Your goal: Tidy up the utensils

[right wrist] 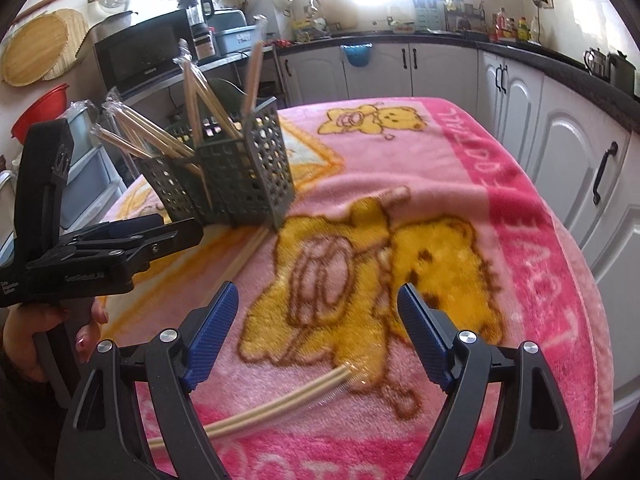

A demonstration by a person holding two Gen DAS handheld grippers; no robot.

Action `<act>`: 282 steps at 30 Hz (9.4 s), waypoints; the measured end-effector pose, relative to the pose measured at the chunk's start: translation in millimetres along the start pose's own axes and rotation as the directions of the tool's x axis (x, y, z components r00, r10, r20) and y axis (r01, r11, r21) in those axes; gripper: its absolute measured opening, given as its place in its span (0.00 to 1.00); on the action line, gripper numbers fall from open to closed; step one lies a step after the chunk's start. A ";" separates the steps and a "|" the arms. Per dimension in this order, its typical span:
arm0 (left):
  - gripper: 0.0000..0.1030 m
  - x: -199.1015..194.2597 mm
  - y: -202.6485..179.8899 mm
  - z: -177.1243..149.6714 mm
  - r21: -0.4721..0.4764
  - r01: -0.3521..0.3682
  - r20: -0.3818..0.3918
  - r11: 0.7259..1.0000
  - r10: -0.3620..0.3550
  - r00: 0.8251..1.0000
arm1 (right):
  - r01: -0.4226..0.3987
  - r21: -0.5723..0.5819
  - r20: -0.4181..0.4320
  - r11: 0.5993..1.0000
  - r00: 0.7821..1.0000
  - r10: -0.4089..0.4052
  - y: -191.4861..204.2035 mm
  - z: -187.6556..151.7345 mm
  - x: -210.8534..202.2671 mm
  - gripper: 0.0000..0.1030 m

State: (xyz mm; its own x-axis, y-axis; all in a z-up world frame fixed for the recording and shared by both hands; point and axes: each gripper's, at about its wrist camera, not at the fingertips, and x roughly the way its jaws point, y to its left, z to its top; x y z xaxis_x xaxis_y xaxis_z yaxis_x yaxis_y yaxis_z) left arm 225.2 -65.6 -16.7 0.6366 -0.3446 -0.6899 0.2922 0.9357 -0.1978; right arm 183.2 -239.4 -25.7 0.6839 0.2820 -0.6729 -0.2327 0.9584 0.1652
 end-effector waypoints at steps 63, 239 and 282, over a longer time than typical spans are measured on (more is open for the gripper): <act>0.03 -52.5 56.6 19.7 -0.116 0.082 0.127 0.990 -0.067 0.990 | -0.214 -0.087 0.041 0.973 0.975 0.219 48.2 35.1 -17.6 0.03; 0.90 -130.4 30.6 61.5 -0.100 -0.076 0.329 0.992 0.105 0.938 | -0.092 -0.195 0.305 0.977 0.940 0.149 80.5 121.5 -46.9 0.80; 0.90 -104.6 37.0 -40.3 -0.165 -0.171 0.315 0.971 0.217 0.924 | -0.063 -0.118 0.191 0.991 0.978 0.084 64.7 18.4 -7.4 0.92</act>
State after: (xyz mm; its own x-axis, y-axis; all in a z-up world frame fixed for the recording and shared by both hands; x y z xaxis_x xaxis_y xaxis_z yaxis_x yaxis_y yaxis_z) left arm 140.7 8.1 20.1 0.8764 -0.1396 -0.4609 0.0569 0.9804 -0.1886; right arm 175.8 -178.7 3.2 0.7814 0.3650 -0.5062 -0.3548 0.9271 0.1209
